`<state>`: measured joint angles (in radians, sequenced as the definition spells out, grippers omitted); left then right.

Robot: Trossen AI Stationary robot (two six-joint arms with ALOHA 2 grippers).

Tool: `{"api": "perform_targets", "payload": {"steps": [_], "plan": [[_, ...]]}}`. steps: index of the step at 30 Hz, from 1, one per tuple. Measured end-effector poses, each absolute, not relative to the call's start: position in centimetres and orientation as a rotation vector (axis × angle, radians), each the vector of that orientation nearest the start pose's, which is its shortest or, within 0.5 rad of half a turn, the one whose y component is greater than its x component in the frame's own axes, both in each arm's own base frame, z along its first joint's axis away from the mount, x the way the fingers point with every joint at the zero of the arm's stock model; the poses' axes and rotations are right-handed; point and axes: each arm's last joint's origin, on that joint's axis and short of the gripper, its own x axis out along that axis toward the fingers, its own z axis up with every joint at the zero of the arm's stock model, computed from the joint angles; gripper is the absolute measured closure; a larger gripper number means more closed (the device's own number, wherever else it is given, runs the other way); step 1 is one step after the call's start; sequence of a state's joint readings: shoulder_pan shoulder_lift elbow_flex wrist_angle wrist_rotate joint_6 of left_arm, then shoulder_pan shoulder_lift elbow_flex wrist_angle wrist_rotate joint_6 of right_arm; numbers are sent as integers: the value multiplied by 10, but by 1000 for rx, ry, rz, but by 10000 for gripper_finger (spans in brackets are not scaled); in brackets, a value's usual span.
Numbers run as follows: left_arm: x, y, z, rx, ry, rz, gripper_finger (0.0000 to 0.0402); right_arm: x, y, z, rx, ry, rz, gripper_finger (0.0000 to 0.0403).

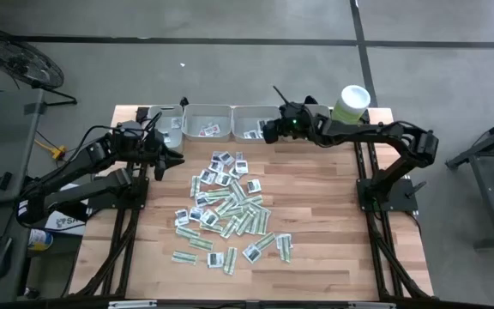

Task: Pick & Place First Aid Supplies
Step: Put the gray towelette pack into the middle right gray bin

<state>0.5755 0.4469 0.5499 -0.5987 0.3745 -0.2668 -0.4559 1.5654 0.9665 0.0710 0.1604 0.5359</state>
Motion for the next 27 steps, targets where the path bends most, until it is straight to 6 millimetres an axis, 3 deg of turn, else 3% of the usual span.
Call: {"api": "perform_targets", "payload": {"steps": [12,20,27], "plan": [[93,51,262,-529,342,373,289,293,-181,228,303,421,-666,403],[96,53,269,-527,264,371,289,319,-196,216,226,473,-609,403],[95,54,269,-565,248,420,289,343,-220,210,337,582,-666,403]]}}
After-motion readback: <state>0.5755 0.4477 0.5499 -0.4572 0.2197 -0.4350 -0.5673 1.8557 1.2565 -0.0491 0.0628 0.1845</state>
